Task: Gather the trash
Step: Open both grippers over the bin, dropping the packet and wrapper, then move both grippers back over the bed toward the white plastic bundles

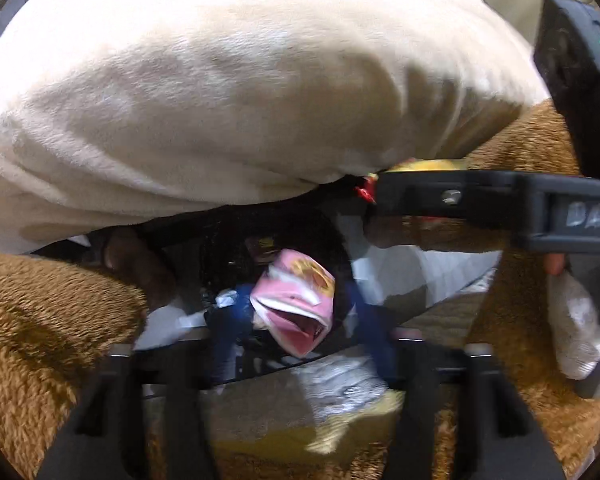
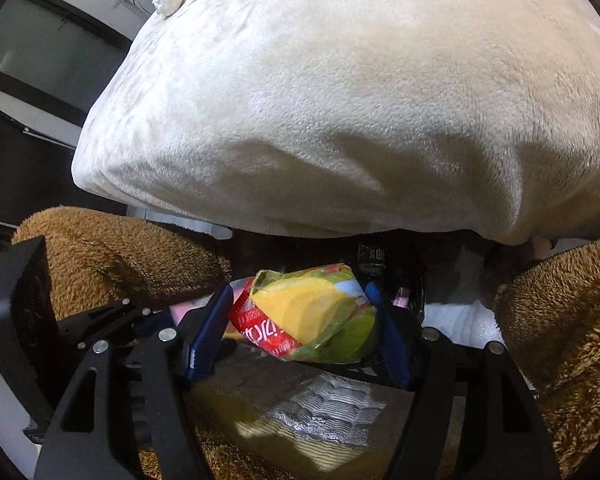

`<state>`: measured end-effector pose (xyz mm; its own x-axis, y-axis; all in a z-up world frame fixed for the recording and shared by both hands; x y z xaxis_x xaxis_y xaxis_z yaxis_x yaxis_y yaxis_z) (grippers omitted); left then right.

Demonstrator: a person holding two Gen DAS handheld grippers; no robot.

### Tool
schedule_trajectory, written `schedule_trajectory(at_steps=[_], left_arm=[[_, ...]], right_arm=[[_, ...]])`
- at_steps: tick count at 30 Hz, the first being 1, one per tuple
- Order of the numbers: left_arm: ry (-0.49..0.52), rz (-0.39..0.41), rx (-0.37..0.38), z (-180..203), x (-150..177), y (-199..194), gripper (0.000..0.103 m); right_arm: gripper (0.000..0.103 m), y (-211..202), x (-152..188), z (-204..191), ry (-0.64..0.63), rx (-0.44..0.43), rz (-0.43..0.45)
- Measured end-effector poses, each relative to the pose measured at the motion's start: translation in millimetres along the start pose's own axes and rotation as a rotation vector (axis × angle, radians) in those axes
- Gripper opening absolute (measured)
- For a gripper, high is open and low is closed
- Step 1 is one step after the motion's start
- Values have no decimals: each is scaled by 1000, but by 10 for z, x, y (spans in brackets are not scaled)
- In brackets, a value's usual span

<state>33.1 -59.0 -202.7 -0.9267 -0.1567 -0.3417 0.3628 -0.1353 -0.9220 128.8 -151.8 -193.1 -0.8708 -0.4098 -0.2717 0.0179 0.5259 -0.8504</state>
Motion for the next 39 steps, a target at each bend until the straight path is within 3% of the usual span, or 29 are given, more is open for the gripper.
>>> schedule_trajectory(at_steps=[6, 17, 27, 32, 34, 35, 37, 39], left_arm=[[-16, 12, 8, -5, -23, -28, 62], [-12, 44, 25, 6, -51, -96, 62], [-21, 90, 48, 31, -99, -200, 62], [-37, 120, 61, 19, -126, -282, 75], [-45, 134, 69, 13, -142, -328, 84], [-50, 144, 75, 9, -154, -355, 90], [-67, 162, 84, -12, -181, -393, 97], [-84, 190, 96, -46, -213, -464, 97]], right_arm=[[78, -33, -22, 74, 40, -17, 6], [78, -71, -25, 30, 14, -26, 27], [80, -259, -68, -65, -15, -74, 98], [80, -350, -93, -116, -54, -61, 134], [89, -400, -101, -167, -84, -70, 152], [99, -436, -109, -195, -99, -75, 170], [99, -530, -140, -252, -143, -65, 215], [99, -718, -218, -317, -189, -46, 314]])
Point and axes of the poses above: each gripper's, at about its wrist camera, not at the fingertips, and y roughly the way its jaws point, z to its right, x to its underside, the point moved 9 cm from there along y, roughly the way its jaws point, and after that the axes turned 5 degrees about z, right-handed, at the moved point
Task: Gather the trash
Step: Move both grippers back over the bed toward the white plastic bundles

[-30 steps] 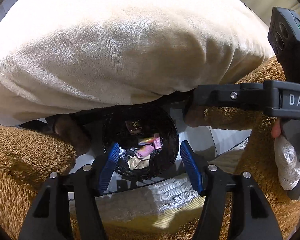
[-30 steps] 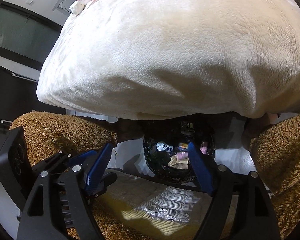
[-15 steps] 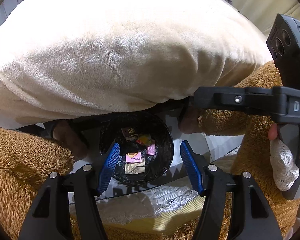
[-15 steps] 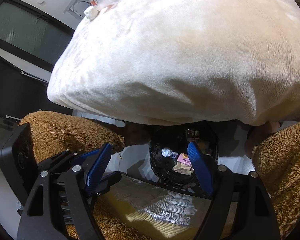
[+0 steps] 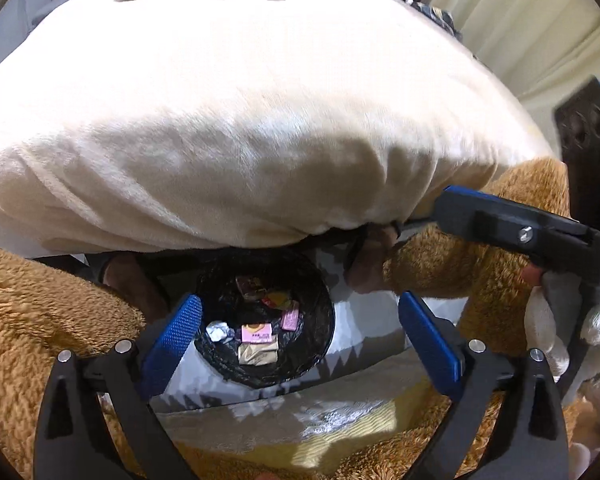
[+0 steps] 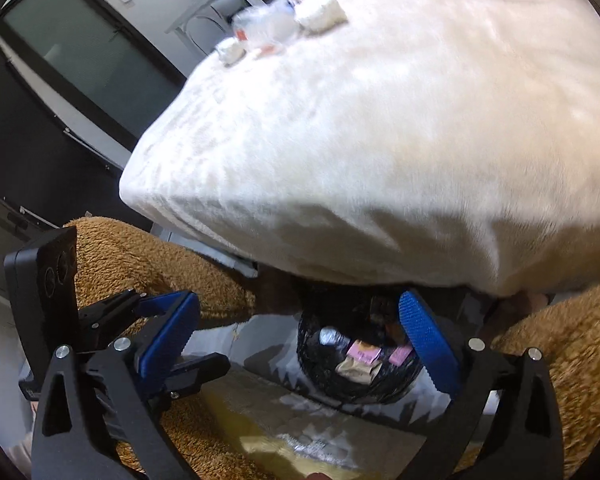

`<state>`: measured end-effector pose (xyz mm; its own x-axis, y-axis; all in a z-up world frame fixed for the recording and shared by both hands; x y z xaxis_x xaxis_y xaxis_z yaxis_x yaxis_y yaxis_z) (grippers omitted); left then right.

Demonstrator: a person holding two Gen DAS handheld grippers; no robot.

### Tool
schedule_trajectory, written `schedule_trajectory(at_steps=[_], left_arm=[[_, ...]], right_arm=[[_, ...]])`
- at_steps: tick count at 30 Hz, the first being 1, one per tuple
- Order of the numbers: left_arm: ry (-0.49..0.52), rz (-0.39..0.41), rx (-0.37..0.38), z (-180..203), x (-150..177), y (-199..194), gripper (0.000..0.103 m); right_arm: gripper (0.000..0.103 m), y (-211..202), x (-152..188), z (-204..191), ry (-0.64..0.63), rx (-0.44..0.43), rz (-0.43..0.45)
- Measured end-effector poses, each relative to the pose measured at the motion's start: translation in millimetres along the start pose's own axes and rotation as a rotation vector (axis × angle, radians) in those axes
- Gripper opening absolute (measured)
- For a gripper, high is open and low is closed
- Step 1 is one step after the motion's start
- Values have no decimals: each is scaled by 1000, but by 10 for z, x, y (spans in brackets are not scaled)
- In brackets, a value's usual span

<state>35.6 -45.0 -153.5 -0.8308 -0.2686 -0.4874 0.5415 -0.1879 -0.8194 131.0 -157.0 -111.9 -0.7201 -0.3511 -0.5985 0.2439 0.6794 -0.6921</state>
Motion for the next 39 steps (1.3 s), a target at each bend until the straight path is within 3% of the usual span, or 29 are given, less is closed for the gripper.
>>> schedule_trajectory(at_steps=[4, 9, 15, 23, 29, 34, 39], left_arm=[[-18, 69, 58, -19, -142, -170, 97], [-25, 197, 13, -183, -483, -386, 97], [38, 321, -22, -305, -969, -590, 97], [75, 409, -74, -597, -1610, -600, 97], [77, 428, -108, -886, -2043, -491, 97], [67, 419, -97, -1078, -2366, -364, 97], [64, 365, -186, -1379, -2622, -143, 97]], right_arm=[[99, -183, -238, -105, -85, -15, 103], [99, -266, -560, -65, -162, 7, 207], [99, -200, -988, -14, -233, 24, 260], [99, 95, -1488, 95, -300, 12, 287], [99, 356, -1822, 156, -303, -7, 297], [99, 649, -1977, 201, -290, -13, 238], [99, 893, -2167, 203, -309, 21, 232]])
Point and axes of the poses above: each gripper's, at about its wrist camera, not at the fingertips, and y roughly the way its jaws point, z to its right, x to its underside, the point moved 9 cm from there along y, roughly the way its jaws point, and after that the axes turned 5 degrees about z, right-handed, at the moved point
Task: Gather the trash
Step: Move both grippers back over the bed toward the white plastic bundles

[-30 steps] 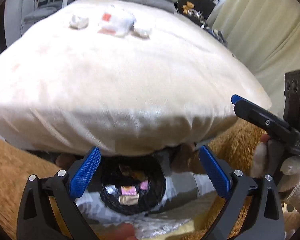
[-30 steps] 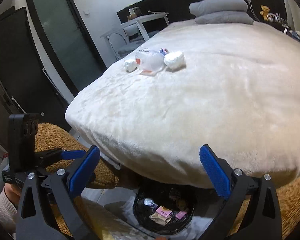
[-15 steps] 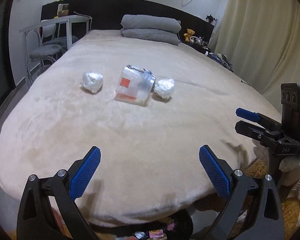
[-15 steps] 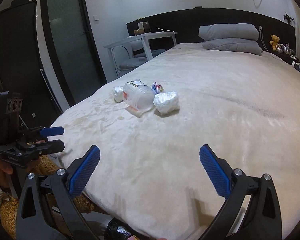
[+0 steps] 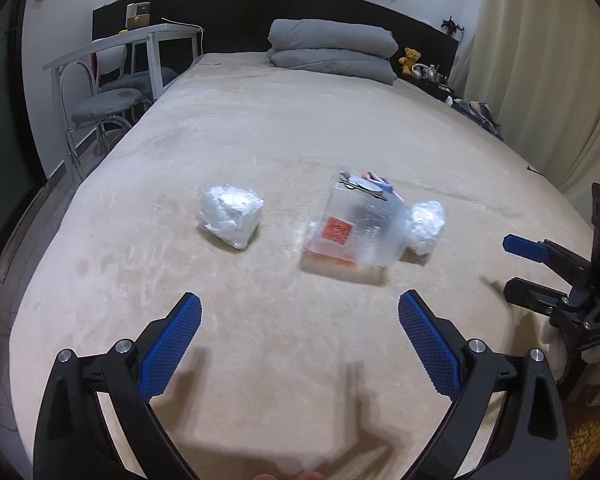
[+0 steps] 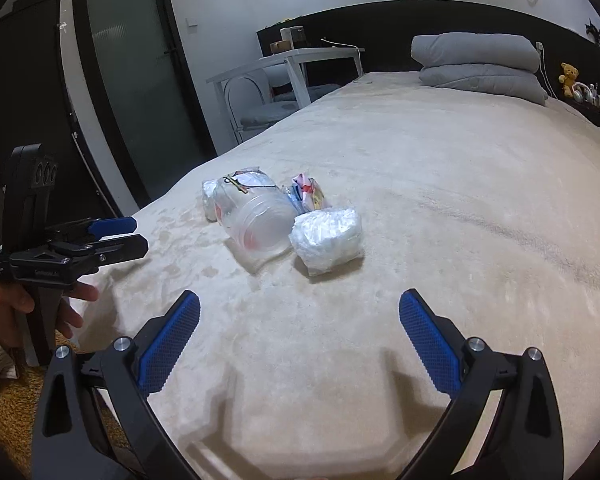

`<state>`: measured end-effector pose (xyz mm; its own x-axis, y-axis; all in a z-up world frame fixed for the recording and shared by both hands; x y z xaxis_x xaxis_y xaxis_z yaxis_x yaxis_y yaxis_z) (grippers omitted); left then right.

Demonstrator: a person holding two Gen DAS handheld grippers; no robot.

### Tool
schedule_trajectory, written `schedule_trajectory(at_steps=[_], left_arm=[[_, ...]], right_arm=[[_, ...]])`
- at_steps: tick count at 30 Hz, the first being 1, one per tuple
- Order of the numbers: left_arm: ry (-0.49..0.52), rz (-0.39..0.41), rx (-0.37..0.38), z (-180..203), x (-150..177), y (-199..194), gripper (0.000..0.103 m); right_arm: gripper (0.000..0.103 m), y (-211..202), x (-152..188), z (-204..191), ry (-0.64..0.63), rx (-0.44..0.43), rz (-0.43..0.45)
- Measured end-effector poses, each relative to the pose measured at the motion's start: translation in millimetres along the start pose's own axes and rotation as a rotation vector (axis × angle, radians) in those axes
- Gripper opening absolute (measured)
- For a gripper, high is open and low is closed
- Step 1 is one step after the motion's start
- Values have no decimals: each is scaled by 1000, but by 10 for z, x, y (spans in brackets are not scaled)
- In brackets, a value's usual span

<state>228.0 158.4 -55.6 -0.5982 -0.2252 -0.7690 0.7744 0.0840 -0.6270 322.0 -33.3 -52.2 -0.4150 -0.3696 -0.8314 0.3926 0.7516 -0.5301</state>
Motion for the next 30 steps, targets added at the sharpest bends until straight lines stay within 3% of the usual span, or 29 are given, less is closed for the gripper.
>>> schedule_trajectory(at_steps=[10, 15, 18, 21, 22, 24, 28, 30], left_arm=[[26, -21, -15, -380, -305, 559, 97], [36, -71, -2, -487, -313, 803, 97], [62, -87, -13, -534, -332, 932, 97], [26, -87, -1, -598, -401, 1000, 96], [23, -84, 8, -606, -426, 1018, 92], [25, -107, 11, -626, -429, 1093, 79], [1, -135, 8, -701, -404, 1163, 59], [-32, -126, 30, -729, -440, 1123, 58]], right_arm=[[99, 582, -146, 139, 12, 18, -74], [99, 782, -170, 240, 35, -1, -116], [99, 844, -177, 174, 20, -60, -132], [94, 922, -173, 150, -25, -58, -145], [92, 955, -174, 161, -20, -63, -147], [66, 1006, -164, 200, -5, -59, -164], [62, 1020, -176, 242, 18, -70, -173], [61, 1032, -192, 257, 22, -73, -176]])
Point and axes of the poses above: each gripper's, at about its wrist camera, not at the fingertips, and y roughly the way its jaws point, z to its right, x to its underside, the point moved 9 cm from there along y, roughly the way its jaws point, and after that the axes turned 5 degrees about z, right-handed, at the moved point
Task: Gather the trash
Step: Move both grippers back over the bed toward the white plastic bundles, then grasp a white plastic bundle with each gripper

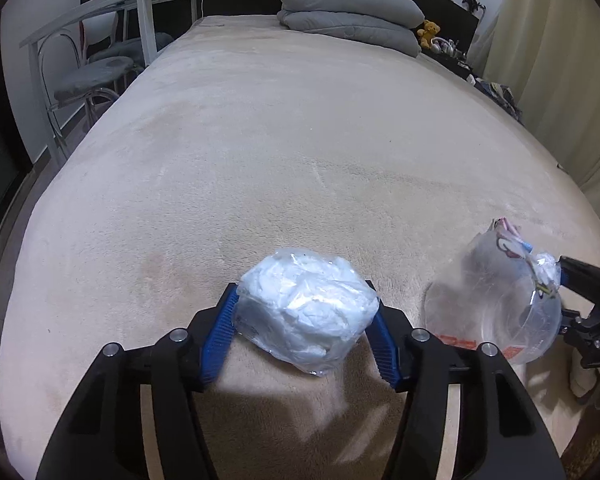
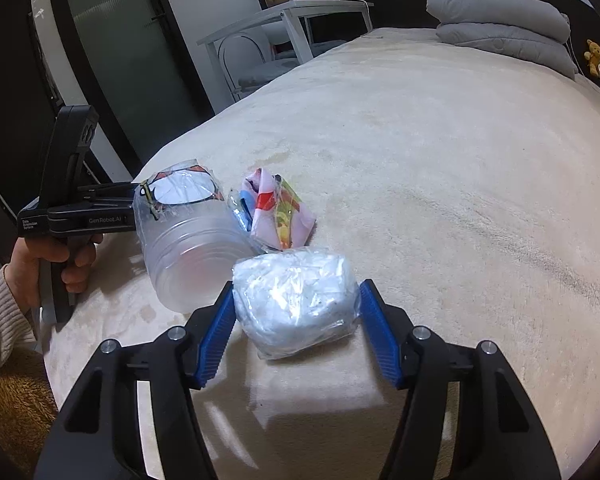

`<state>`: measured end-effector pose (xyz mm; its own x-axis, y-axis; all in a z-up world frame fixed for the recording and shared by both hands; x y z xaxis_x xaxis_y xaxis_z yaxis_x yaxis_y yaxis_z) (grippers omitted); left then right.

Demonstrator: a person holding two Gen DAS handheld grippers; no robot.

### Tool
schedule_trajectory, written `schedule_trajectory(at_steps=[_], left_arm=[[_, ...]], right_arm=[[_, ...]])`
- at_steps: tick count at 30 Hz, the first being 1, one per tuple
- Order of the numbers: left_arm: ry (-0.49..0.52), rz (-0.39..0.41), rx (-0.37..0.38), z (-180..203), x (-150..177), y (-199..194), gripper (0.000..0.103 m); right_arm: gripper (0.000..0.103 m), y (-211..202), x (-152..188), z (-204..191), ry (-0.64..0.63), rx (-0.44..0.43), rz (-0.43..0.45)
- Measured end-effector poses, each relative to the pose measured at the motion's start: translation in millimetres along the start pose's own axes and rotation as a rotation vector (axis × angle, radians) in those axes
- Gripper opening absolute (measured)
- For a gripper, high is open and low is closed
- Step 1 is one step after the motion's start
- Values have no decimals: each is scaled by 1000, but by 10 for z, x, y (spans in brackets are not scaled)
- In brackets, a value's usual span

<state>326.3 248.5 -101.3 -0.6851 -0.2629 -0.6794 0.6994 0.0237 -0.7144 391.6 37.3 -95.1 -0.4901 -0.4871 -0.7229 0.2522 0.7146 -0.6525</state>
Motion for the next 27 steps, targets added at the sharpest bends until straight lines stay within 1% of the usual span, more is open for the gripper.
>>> schedule_trajectory(at_steps=[3, 5, 10, 17, 20, 23, 27], left_arm=[[-4, 6, -6, 1, -17, -28, 57], [14, 7, -10, 43, -11, -39, 57], [77, 47, -17, 215, -10, -177, 57], [55, 99, -34, 228, -67, -467, 57], [43, 131, -36, 257, -101, -616, 57], [61, 173, -38, 352, -106, -788, 57], [52, 201, -25, 449, -25, -1004, 57]], right_arm=[[59, -12, -44, 6, -2, 1, 19], [59, -33, -34, -9, 1, 5, 26], [59, -63, -4, -33, -1, 22, 27], [59, -248, 18, 1, 12, 50, 55], [59, -409, -1, 49, 36, 68, 92], [59, -644, -48, 57, 53, 82, 164], [59, -911, -35, -4, 58, 94, 225]])
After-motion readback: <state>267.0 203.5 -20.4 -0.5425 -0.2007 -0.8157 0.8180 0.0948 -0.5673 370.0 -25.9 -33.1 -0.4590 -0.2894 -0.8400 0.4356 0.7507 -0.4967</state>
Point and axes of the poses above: each gripper's, at about its wrist camera, not at the fingertips, and y roughly the way its jaws point, z to its right, x to its underside, the point moved 9 cm from there along y, roughly the way its jaws point, and after that the axes turned 5 degrees about z, right-handed, at the moved point
